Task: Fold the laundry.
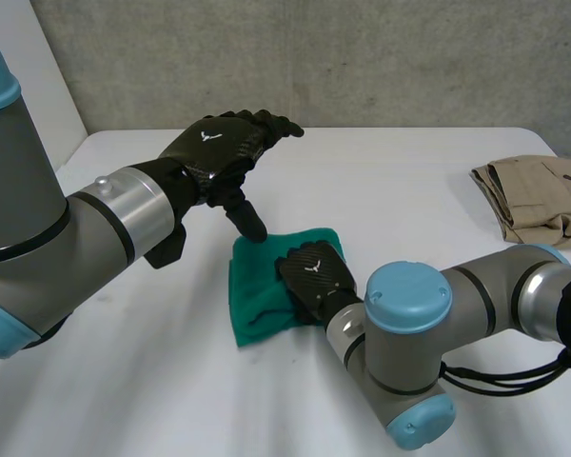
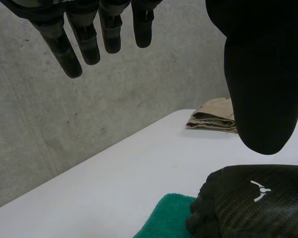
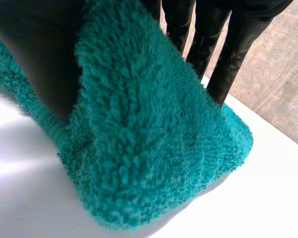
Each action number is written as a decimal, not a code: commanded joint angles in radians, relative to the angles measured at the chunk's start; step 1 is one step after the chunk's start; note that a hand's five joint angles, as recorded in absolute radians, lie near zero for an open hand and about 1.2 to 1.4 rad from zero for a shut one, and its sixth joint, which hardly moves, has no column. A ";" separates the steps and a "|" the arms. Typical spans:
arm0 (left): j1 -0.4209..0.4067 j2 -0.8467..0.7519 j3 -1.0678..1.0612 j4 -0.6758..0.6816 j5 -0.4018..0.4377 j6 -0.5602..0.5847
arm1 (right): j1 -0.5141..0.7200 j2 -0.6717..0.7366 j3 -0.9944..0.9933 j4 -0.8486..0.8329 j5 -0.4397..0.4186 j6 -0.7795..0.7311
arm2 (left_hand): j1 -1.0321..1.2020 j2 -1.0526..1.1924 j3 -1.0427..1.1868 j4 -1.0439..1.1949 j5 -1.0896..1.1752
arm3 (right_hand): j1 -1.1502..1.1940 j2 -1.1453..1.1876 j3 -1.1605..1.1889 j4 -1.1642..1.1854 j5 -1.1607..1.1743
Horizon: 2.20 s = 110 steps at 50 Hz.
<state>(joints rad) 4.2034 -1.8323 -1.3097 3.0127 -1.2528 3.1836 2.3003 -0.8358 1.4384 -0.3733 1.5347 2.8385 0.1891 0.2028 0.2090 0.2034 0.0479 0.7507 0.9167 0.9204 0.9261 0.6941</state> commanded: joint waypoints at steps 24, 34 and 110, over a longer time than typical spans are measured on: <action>0.001 -0.015 -0.006 0.006 -0.001 -0.001 | -0.530 -0.037 0.022 0.045 -0.168 -0.312 | 0.030 0.017 0.010 0.016 -0.003 | 0.353 0.187 0.183 0.178 0.235; 0.001 -0.021 -0.013 0.032 -0.002 0.001 | -0.621 0.030 -0.140 0.048 -0.340 -0.392 | 0.030 0.017 0.010 0.016 -0.003 | 0.538 0.372 0.368 0.362 0.420; 0.056 0.024 -0.008 0.058 -0.112 -0.020 | -1.072 -0.118 -0.760 0.430 -0.044 -0.245 | 0.013 -0.001 -0.007 -0.002 -0.021 | -0.576 -0.742 -0.746 -0.752 -0.694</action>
<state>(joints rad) 4.2488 -1.8488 -1.3184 3.0503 -1.3102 3.1780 1.1998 -0.8109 0.7235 0.0444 1.2089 2.6184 0.1887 0.2028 0.2090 0.2034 0.0479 0.2024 0.2182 0.2144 0.2319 0.0674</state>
